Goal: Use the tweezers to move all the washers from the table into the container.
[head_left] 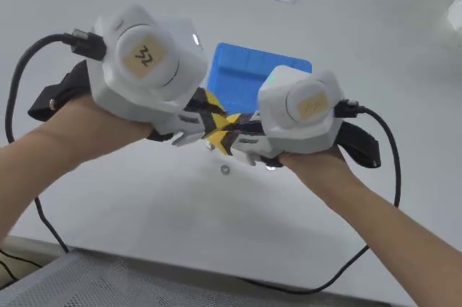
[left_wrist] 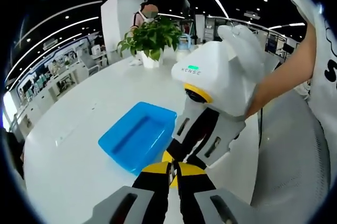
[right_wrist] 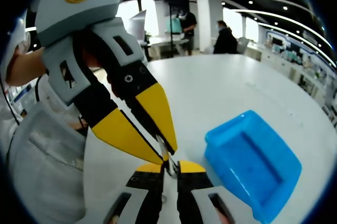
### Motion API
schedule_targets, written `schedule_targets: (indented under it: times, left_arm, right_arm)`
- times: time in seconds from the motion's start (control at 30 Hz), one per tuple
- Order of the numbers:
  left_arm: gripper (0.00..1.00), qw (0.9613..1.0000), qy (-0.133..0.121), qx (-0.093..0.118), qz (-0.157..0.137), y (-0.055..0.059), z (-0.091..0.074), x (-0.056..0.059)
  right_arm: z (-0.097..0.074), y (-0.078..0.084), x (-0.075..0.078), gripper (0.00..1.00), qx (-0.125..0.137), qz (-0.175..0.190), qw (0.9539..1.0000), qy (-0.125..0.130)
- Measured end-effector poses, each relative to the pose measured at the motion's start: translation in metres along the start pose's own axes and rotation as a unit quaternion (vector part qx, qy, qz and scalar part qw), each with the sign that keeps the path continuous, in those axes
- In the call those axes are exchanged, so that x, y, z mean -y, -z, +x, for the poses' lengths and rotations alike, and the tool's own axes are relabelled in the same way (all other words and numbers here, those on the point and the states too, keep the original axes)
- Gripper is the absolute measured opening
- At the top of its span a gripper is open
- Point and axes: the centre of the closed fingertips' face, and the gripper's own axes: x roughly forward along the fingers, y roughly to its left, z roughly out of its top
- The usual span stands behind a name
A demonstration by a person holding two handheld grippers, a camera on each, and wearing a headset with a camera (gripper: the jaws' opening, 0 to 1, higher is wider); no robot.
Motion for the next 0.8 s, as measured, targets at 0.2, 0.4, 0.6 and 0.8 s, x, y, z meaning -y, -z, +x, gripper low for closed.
schedule_targets:
  times: [0.2,0.4,0.6,0.8]
  left_arm:
    - [0.00,0.9998,0.005,0.002,0.017,0.005,-0.005,0.000]
    - [0.00,0.9997,0.005,0.004,0.022,0.005,-0.006,0.001]
    - [0.00,0.9997,0.013,0.005,0.021,0.005,-0.005,0.003]
    - [0.00,0.9995,0.026,0.003,0.018,0.006,-0.005,0.006]
  right_arm:
    - [0.003,0.001,-0.003,0.07,0.002,-0.016,0.9999,-0.003]
    - [0.006,0.006,-0.003,0.10,-0.011,-0.028,0.9995,-0.006]
    - [0.013,0.016,-0.001,0.08,-0.022,-0.035,0.9991,0.001]
    - [0.012,0.016,-0.001,0.07,-0.021,-0.020,0.9995,-0.011]
